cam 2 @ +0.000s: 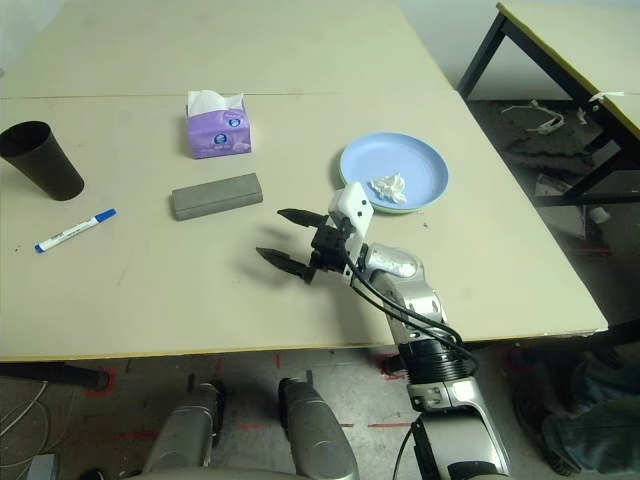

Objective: Organize and tidy the items on the table.

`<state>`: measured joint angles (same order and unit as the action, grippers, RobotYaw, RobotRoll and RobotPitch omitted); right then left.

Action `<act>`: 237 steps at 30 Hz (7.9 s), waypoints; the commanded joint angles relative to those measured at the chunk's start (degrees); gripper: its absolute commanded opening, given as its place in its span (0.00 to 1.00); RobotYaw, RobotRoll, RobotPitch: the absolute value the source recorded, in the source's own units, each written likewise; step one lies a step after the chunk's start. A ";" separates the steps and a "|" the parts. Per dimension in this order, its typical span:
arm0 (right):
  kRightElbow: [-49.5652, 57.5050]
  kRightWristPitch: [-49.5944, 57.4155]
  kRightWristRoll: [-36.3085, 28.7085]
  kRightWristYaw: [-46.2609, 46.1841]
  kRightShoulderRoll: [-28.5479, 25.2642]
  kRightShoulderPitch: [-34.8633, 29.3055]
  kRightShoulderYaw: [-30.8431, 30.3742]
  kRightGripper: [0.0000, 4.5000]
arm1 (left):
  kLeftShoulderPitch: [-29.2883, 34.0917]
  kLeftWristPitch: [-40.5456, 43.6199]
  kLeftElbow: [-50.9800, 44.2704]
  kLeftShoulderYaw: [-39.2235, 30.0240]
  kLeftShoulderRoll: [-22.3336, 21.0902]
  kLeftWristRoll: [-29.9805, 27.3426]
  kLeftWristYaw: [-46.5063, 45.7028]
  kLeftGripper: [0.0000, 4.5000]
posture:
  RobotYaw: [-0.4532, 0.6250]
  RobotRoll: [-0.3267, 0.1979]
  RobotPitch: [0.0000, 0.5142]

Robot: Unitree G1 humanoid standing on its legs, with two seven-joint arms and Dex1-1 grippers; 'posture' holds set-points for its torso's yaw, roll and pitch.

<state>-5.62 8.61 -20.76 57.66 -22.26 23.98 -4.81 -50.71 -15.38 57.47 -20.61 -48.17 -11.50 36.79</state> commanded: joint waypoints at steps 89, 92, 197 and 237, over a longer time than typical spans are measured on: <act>3.09 0.45 -1.51 -0.63 0.98 0.79 0.03 1.00 | 16.20 25.98 -13.29 20.90 -4.84 11.08 21.61 1.00 | 0.22 0.62 0.39; 3.55 0.81 -1.69 -0.86 0.97 0.62 0.07 1.00 | 16.16 25.40 -12.32 20.95 -4.59 11.00 22.61 0.95 | 0.22 0.62 0.39; 4.86 -1.67 -3.21 6.04 1.02 -0.75 -2.28 1.00 | -2.47 -12.23 7.85 -0.90 0.27 -1.42 2.06 0.07 | 0.24 0.62 0.43; 7.93 1.44 -3.84 4.77 0.31 -2.50 -2.23 1.00 | -2.87 -14.22 10.76 -1.13 -0.20 -0.56 2.25 0.07 | 0.23 0.62 0.50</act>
<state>1.66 9.53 -24.18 62.37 -21.58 22.34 -6.72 -54.47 -29.07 68.12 -21.51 -47.68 -11.93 38.62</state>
